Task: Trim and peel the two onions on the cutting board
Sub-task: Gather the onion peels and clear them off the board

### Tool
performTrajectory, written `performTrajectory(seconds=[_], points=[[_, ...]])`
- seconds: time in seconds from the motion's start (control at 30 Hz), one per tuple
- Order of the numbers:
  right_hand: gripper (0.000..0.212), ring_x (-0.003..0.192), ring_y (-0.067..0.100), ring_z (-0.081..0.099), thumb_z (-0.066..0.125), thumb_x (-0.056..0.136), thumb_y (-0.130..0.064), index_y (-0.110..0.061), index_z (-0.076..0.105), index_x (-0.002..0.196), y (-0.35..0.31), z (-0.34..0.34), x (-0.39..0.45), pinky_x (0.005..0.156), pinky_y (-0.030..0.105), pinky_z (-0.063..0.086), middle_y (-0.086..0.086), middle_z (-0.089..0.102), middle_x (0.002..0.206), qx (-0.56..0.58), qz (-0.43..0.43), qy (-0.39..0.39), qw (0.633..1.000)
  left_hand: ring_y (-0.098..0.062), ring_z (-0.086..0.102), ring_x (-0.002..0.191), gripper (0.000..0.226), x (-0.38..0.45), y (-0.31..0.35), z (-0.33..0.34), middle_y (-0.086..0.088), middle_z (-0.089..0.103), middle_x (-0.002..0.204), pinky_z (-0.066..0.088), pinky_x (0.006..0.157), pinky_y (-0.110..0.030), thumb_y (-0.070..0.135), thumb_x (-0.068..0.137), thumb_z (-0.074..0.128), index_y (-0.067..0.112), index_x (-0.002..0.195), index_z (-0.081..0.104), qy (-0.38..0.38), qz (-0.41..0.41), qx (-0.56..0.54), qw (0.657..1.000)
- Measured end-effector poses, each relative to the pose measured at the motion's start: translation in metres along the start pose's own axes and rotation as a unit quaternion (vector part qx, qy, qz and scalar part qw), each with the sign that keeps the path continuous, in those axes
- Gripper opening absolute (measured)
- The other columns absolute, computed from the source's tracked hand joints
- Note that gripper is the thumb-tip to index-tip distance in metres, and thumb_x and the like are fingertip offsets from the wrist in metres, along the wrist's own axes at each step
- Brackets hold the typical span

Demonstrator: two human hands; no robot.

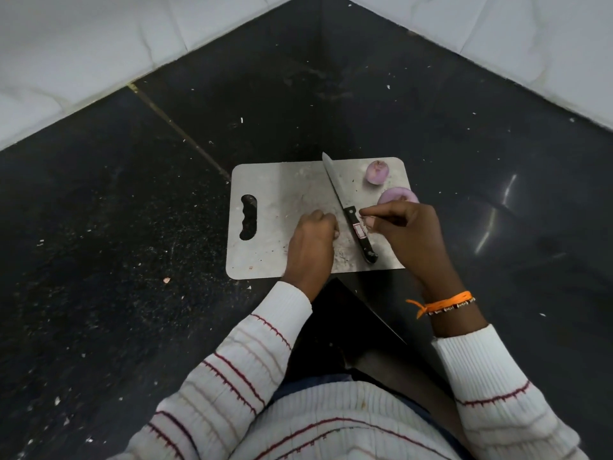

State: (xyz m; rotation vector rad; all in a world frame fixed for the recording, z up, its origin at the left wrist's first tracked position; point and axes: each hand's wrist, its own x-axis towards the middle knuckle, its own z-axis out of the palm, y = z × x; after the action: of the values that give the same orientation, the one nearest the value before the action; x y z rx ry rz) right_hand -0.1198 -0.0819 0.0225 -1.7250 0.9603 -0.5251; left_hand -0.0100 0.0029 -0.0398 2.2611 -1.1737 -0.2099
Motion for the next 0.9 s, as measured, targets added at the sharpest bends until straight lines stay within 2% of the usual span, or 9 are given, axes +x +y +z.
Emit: performTrajectory(seconds=[0.07,0.13,0.23,0.27,0.33,0.4,0.53,0.7,0.9], points=[[0.023,0.073,-0.002,0.064,0.066,0.081,0.001,-0.017,0.072,0.094,0.003,0.002,-0.002,0.075,0.009,0.049,-0.012,0.069,0.079,0.048,0.024,-0.022,0.998,-0.026,0.054,0.081,0.015,0.001,-0.001,0.001,-0.012,0.061,0.083,0.041,0.064,-0.03,-0.011,0.079,0.054,0.002,0.078,0.063,0.003,0.011,0.008,1.0],[0.02,0.075,0.005,0.065,0.065,0.082,0.001,-0.012,0.071,0.095,0.006,0.004,-0.003,0.077,0.014,0.052,-0.003,0.071,0.081,0.105,0.048,-0.042,0.992,-0.019,0.051,0.074,0.015,0.0,-0.001,-0.003,-0.007,0.058,0.078,0.033,0.06,-0.016,-0.011,0.08,0.055,0.002,0.077,0.064,0.014,-0.007,-0.014,1.0],[0.017,0.081,0.013,0.066,0.066,0.081,0.0,-0.015,0.072,0.088,0.008,0.012,-0.004,0.082,0.022,0.053,0.004,0.073,0.083,0.197,0.081,-0.074,0.974,-0.013,0.052,0.071,0.009,-0.001,0.0,-0.014,-0.005,0.063,0.078,0.033,0.058,-0.012,0.003,0.086,0.06,0.006,0.08,0.067,0.012,-0.123,-0.167,0.978],[0.017,0.08,0.013,0.066,0.065,0.081,0.001,-0.014,0.072,0.086,0.007,0.016,-0.005,0.081,0.021,0.053,0.004,0.073,0.082,0.23,0.088,-0.084,0.966,-0.013,0.053,0.069,0.011,-0.002,0.0,-0.02,-0.005,0.064,0.077,0.037,0.062,-0.014,0.006,0.088,0.061,0.009,0.08,0.067,0.011,-0.178,-0.256,0.95],[0.016,0.077,0.012,0.067,0.061,0.082,0.005,-0.008,0.07,0.085,0.003,0.024,-0.006,0.079,0.019,0.054,0.004,0.072,0.078,0.299,0.108,-0.109,0.942,-0.009,0.053,0.067,0.014,-0.008,0.0,-0.032,-0.003,0.062,0.075,0.044,0.066,-0.018,0.006,0.09,0.059,0.013,0.081,0.066,0.017,-0.272,-0.431,0.86],[0.015,0.073,0.01,0.068,0.057,0.083,0.008,-0.003,0.067,0.086,-0.001,0.033,-0.01,0.075,0.017,0.055,0.003,0.072,0.073,0.352,0.138,-0.141,0.915,-0.007,0.056,0.069,0.011,-0.021,-0.001,-0.043,-0.005,0.062,0.081,0.048,0.063,-0.014,0.005,0.093,0.055,0.008,0.09,0.065,0.028,-0.314,-0.524,0.791],[0.02,0.071,0.01,0.069,0.054,0.083,0.011,0.0,0.07,0.08,-0.004,0.048,-0.024,0.072,0.016,0.055,0.005,0.072,0.072,0.403,0.2,-0.198,0.871,-0.003,0.063,0.074,0.015,-0.056,-0.003,-0.057,-0.004,0.067,0.085,0.05,0.067,-0.01,0.005,0.095,0.05,0.002,0.1,0.064,0.056,-0.342,-0.597,0.724],[0.017,0.072,0.01,0.07,0.053,0.083,0.01,0.001,0.068,0.084,-0.003,0.06,-0.053,0.068,0.015,0.055,0.006,0.072,0.073,0.395,0.244,-0.272,0.843,0.0,0.062,0.067,0.015,-0.1,-0.005,-0.068,0.006,0.069,0.07,0.05,0.066,-0.009,0.007,0.094,0.05,0.005,0.092,0.064,0.096,-0.353,-0.62,0.694],[0.016,0.074,0.01,0.07,0.061,0.067,0.0,-0.007,0.075,0.071,0.005,0.08,-0.101,0.066,0.015,0.054,0.006,0.073,0.074,0.356,0.276,-0.346,0.823,0.002,0.06,0.062,0.017,-0.169,-0.008,-0.081,0.008,0.066,0.066,0.049,0.063,-0.009,0.006,0.094,0.05,0.011,0.085,0.063,0.152,-0.383,-0.601,0.685]])
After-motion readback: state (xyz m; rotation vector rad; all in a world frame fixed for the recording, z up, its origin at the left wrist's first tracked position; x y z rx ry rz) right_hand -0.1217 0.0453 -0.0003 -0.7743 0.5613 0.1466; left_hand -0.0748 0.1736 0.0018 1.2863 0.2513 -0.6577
